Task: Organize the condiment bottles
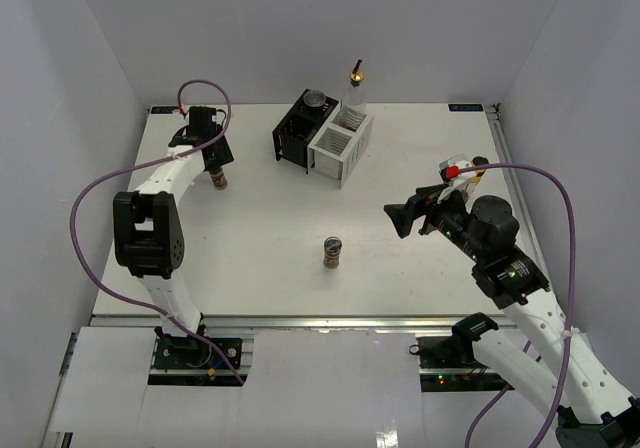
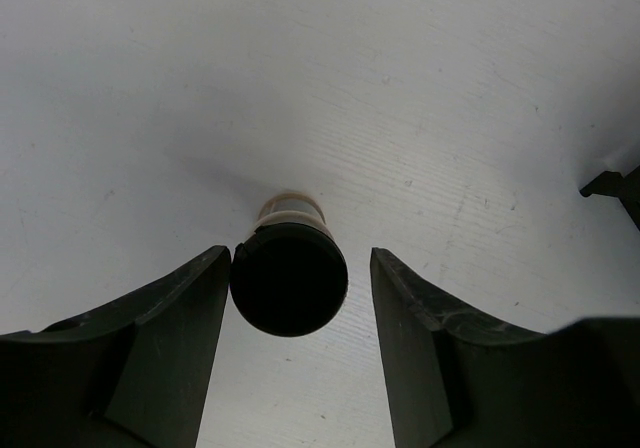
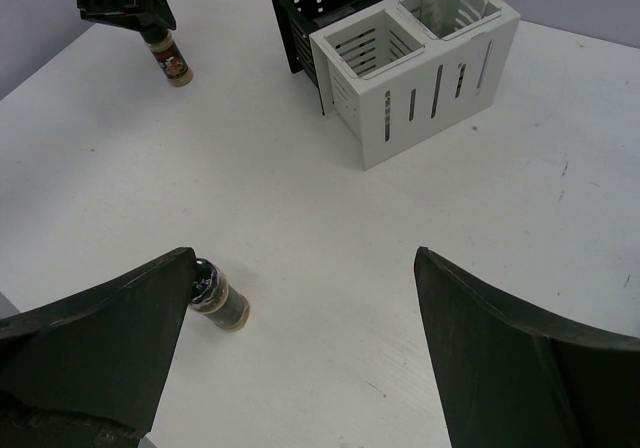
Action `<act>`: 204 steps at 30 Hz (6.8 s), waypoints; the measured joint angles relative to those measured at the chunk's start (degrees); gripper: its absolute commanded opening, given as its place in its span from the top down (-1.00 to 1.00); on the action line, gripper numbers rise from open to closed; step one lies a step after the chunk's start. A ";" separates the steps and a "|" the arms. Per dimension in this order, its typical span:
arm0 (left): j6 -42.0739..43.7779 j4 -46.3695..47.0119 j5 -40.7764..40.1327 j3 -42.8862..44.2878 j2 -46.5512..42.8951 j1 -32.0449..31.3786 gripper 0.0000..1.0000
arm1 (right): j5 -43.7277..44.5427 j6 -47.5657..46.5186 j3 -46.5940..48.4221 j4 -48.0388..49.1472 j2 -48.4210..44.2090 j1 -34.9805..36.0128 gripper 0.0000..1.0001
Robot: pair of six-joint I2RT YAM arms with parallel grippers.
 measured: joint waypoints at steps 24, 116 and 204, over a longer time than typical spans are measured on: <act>0.67 -9.08 2.88 9.67 0.70 -1.33 1.00 | 0.44 0.00 -0.80 0.05 -1.13 0.00 -0.92; 12.08 -4.16 11.20 36.22 18.39 -19.58 -0.58 | 0.61 -0.20 -2.65 1.76 1.65 0.00 -0.92; -3.63 -16.95 -3.22 1.31 -7.48 -51.10 1.00 | 2.29 -0.26 -2.17 -1.70 -0.95 0.00 -0.92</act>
